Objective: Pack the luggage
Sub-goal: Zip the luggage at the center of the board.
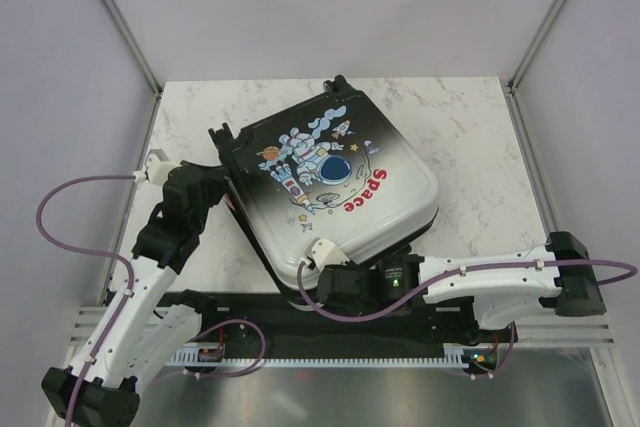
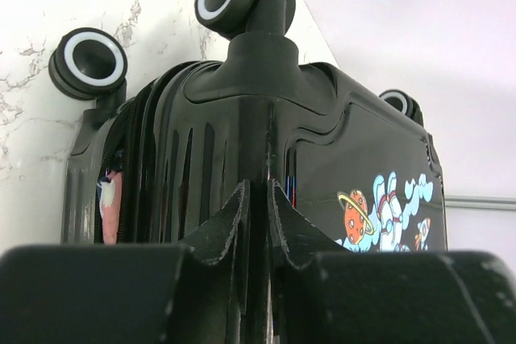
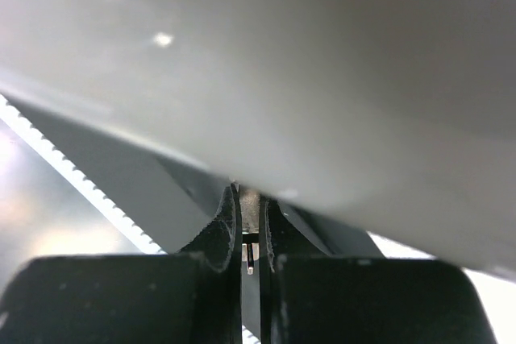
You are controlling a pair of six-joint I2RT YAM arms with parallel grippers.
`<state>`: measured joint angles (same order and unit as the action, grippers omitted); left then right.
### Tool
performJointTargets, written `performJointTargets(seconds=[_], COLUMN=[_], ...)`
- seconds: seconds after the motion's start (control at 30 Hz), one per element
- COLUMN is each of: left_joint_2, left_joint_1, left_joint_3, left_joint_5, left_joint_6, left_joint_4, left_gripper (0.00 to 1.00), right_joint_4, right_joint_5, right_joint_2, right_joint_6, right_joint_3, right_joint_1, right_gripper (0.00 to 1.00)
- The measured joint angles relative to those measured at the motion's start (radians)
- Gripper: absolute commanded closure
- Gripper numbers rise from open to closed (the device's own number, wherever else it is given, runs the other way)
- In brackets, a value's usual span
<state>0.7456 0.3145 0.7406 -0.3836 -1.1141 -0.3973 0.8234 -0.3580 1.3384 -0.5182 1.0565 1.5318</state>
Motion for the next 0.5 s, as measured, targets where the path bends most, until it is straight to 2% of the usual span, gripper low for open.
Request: performJointTargets(seconds=[0.17,0.23,0.27,0.37,0.4,0.5], left_joint_2=[0.001,0.006,0.010,0.018,0.022,0.020], left_joint_1=[0.018,0.019,0.019,0.026,0.030,0.044], left_joint_3=[0.000,0.004,0.009,0.042,0.060,0.118], left_joint_5=[-0.032,-0.033,-0.033,-0.019,-0.010,0.023], left_joint_6=[-0.008,-0.007,-0.006,0.015,0.023,0.040], left_joint_4=[-0.005,-0.006,-0.011,-0.027,-0.037,-0.085], left_gripper=[0.98,0.87,0.70,0.51,0.22,0.21], right_joint_4=[-0.018,-0.021,-0.021,-0.020,-0.020,-0.020], right_joint_5=[-0.011,-0.023,-0.027,-0.040,-0.042,-0.044], right_joint_2=[0.038,0.039,0.039,0.039,0.039,0.038], right_joint_6=[-0.034,-0.060,-0.071,-0.109,-0.120,-0.145], right_joint_3=[0.026,0.026,0.026,0.026,0.026,0.026], right_joint_1=[0.038,0.040,0.041,0.042,0.042,0.034], right_gripper=[1.00,1.00,1.00,1.00,1.00,1.00])
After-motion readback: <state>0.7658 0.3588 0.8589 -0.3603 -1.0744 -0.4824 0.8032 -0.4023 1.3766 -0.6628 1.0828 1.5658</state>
